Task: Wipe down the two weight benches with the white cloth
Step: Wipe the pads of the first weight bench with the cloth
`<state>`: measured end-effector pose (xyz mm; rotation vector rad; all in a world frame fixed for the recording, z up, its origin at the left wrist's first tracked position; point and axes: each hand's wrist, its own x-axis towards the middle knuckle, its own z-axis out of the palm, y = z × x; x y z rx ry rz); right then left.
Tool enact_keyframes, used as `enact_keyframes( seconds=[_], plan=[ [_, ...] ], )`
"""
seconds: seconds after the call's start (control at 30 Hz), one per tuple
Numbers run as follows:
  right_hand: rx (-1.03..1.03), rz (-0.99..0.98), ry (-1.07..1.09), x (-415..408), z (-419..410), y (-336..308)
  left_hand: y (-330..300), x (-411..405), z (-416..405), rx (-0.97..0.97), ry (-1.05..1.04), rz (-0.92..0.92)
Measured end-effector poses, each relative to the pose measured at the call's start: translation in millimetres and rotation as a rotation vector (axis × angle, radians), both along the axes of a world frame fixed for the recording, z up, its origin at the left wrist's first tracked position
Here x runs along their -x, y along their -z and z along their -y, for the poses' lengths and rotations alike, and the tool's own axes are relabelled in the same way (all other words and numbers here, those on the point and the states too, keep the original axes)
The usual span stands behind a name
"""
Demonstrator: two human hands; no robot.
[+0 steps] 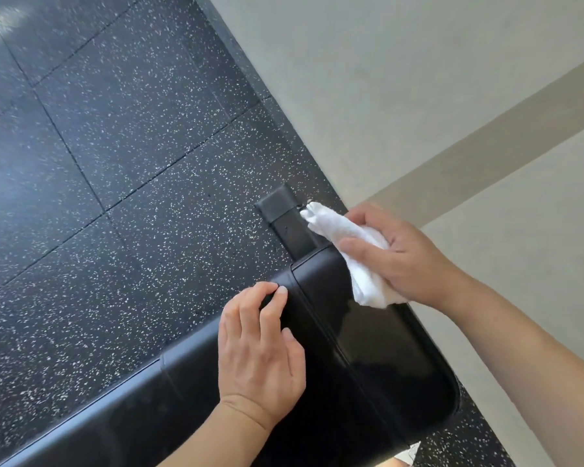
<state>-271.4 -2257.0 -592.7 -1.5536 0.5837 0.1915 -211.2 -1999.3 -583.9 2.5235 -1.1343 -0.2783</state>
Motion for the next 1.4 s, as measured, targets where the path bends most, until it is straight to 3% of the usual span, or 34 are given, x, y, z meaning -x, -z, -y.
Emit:
enact_keyframes(
  seconds=[0.13, 0.33, 0.43, 0.57, 0.63, 0.8, 1.1, 1.27, 1.4],
  plan=[
    [0.237, 0.030, -0.015, -19.7, -12.2, -3.8, 0.7, -1.3, 0.9, -0.012, 0.008, 0.010],
    [0.397, -0.208, -0.467, -85.9, -16.9, -7.0, 0.7, -1.4, -0.1, -0.019, 0.014, 0.006],
    [0.308, -0.141, -0.344, -69.5, -13.1, -7.7, 1.0, -2.7, 0.4, -0.013, 0.012, 0.004],
    [0.268, 0.075, 0.041, -0.5, -18.1, -7.5, 0.7, -2.2, 1.2, -0.023, 0.008, 0.022],
    [0.259, 0.078, 0.151, 40.0, -29.0, -8.0, 1.0, -2.1, 1.9, -0.021, 0.007, 0.040],
    [0.284, 0.046, 0.197, 93.7, -47.1, -7.0, 3.2, -0.1, 3.6, -0.014, 0.002, 0.053],
    [0.056, 0.104, 0.197, 16.2, -15.5, 6.6, 1.6, 2.5, 5.5, -0.038, 0.007, 0.073],
    [-0.096, 0.090, 0.325, 111.8, -40.8, 3.6, 0.8, 1.1, 2.6, -0.047, 0.016, 0.091],
    [-0.075, 0.055, 0.440, 187.3, -75.8, -0.9, 1.2, 3.0, 6.0, -0.035, 0.009, 0.093]
  ],
)
